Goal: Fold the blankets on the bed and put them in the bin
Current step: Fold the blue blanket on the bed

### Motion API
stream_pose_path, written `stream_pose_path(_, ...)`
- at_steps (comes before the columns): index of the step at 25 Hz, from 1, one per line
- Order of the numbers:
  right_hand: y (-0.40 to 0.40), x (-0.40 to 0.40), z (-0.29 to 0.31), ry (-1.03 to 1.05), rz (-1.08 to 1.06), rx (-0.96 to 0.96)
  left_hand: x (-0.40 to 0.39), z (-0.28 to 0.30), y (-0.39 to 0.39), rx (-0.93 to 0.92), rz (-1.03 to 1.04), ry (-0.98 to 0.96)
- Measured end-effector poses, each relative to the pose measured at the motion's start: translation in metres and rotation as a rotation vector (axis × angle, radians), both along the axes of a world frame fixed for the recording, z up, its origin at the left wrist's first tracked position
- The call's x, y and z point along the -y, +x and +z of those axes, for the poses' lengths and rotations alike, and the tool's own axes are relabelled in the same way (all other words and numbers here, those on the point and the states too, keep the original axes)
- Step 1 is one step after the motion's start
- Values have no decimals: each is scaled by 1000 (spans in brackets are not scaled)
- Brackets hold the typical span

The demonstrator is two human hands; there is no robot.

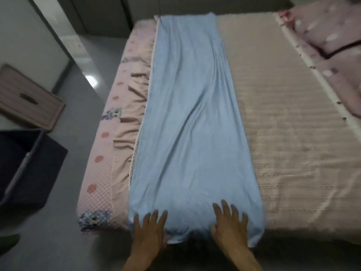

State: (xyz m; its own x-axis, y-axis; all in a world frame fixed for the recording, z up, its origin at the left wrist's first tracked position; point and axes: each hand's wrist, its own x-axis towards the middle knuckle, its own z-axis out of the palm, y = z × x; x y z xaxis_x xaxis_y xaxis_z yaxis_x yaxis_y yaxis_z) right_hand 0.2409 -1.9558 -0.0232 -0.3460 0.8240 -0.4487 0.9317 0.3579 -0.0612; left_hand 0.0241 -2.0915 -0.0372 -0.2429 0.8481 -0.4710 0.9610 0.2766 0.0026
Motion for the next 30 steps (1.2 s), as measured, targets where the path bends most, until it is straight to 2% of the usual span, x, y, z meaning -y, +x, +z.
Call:
stream_pose_path(3, -71, -16, 121, 215, 6, -273, -46, 118, -30, -42, 105, 247)
stream_pose_path(4, -92, -16, 158, 234, 10, -320, -55, 156, -44, -46, 133, 301)
stream_pose_path(6, -132, -9, 218, 138, 8, -326, -66, 221, -74, -37, 172, 390)
stream_pose_path(8, -169, -3, 261, 128, -33, -345, -72, 278, -109, -44, 186, 488)
stream_pose_path(11, -219, 29, 292, 159, -148, -380, -47, 327, -167, -6, 168, 480)
stream_pose_path(14, -288, 63, 316, 177, -234, -376, -2, 353, -243, 0, 143, 617)
stream_pose_path(17, -363, 71, 343, 196, -225, -424, 25, 368, -315, 1, 191, 451)
stream_pose_path(19, -410, 68, 359, 211, -247, -495, 28, 378, -350, 27, 196, 415)
stream_pose_path(23, -498, 37, 377, 269, -281, -539, -6, 384, -428, 53, 175, 421)
stream_pose_path(28, -574, -14, 345, 252, -401, -511, -73, 375, -517, 73, 70, 421)
stream_pose_path(30, -614, -37, 329, 224, -431, -494, -99, 363, -556, 6, 32, 521)
